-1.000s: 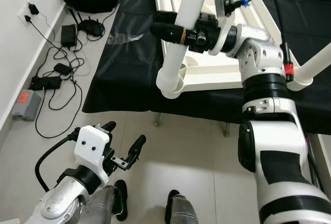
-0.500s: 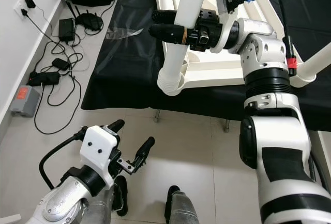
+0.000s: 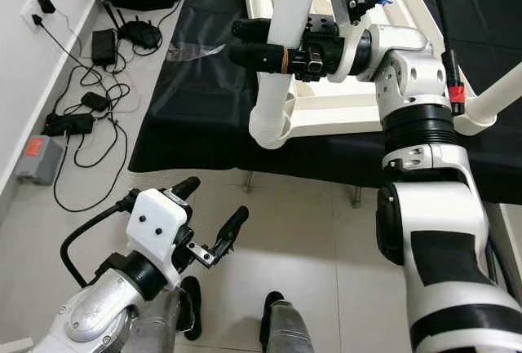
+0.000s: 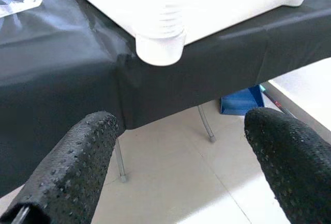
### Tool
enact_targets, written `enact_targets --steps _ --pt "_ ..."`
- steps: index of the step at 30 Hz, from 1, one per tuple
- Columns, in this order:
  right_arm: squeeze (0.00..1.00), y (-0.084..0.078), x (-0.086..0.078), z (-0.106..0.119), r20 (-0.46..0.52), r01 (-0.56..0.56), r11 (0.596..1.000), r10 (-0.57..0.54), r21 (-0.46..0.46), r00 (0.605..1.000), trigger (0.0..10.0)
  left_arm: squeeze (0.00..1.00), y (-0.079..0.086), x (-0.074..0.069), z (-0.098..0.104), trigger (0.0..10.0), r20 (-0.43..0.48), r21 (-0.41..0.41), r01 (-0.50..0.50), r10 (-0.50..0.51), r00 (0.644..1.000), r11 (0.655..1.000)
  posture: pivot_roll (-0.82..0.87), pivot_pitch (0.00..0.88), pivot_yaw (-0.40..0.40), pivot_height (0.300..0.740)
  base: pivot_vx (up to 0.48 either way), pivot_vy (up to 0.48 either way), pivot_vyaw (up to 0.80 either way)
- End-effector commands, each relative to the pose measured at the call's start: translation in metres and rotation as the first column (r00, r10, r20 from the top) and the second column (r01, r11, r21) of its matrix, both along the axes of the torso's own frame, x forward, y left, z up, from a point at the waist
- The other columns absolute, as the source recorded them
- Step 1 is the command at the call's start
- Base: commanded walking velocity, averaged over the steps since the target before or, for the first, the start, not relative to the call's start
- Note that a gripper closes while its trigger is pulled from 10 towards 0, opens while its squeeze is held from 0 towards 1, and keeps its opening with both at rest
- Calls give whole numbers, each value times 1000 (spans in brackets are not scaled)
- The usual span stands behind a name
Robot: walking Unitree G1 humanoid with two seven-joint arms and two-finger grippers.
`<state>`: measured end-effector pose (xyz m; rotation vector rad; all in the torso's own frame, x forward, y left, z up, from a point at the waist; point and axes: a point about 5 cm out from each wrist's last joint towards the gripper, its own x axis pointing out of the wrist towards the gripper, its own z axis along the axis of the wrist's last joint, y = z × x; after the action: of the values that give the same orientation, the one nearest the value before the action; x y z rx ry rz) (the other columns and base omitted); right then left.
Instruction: Building children table
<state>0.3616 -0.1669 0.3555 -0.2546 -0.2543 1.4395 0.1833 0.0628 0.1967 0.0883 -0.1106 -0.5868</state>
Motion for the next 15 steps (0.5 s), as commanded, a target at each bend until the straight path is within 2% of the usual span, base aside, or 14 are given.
enact_targets --steps 1,7,15 --pt "0 -3 2 -2 -3 27 999 -27 -23 1000 10000 0 -2 -5 -3 10000 -21 17 23 -23 1000 1000 217 340 -40 740 0 0 0" --pt "0 -10 2 13 28 52 998 -52 25 998 10000 0 -1 -5 -3 10000 -22 27 27 -26 999 999 214 341 -33 740 0 0 0" --pt "0 -15 1 12 23 63 998 -63 17 998 10000 0 -1 -6 -2 10000 -18 35 33 -33 999 999 219 343 -28 740 0 0 0"
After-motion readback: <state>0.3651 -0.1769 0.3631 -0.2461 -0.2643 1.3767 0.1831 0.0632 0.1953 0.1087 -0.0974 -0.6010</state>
